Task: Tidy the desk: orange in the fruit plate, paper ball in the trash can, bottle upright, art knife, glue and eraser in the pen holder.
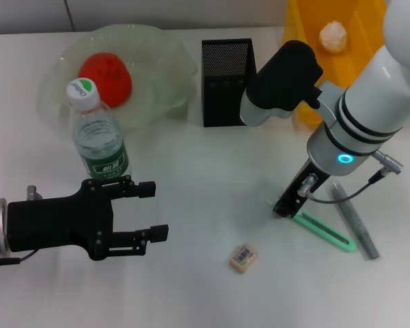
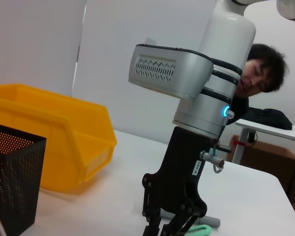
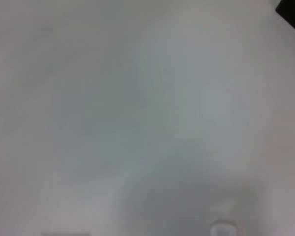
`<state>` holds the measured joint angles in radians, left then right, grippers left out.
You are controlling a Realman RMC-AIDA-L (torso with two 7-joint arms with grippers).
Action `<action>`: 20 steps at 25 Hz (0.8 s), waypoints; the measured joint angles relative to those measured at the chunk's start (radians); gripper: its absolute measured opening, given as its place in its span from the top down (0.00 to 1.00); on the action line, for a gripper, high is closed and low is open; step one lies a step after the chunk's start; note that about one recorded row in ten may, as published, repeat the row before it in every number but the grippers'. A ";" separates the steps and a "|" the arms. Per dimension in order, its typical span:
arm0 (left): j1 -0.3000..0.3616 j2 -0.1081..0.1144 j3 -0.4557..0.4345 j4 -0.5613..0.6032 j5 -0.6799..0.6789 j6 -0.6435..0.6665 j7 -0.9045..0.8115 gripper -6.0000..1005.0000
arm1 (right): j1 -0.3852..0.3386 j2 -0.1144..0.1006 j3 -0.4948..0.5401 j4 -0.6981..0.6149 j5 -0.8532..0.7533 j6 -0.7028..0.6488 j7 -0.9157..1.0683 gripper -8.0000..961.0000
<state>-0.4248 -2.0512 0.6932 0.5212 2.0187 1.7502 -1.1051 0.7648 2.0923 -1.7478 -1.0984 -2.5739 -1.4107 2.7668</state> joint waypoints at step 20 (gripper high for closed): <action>0.005 -0.001 -0.012 0.005 -0.002 0.001 0.001 0.22 | -0.222 -0.018 0.856 -0.075 0.777 -0.137 -0.556 0.80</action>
<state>-0.4201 -2.0519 0.6810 0.5260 2.0171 1.7510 -1.1044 0.5430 2.0743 -0.8921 -1.1731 -1.7970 -1.5480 2.2106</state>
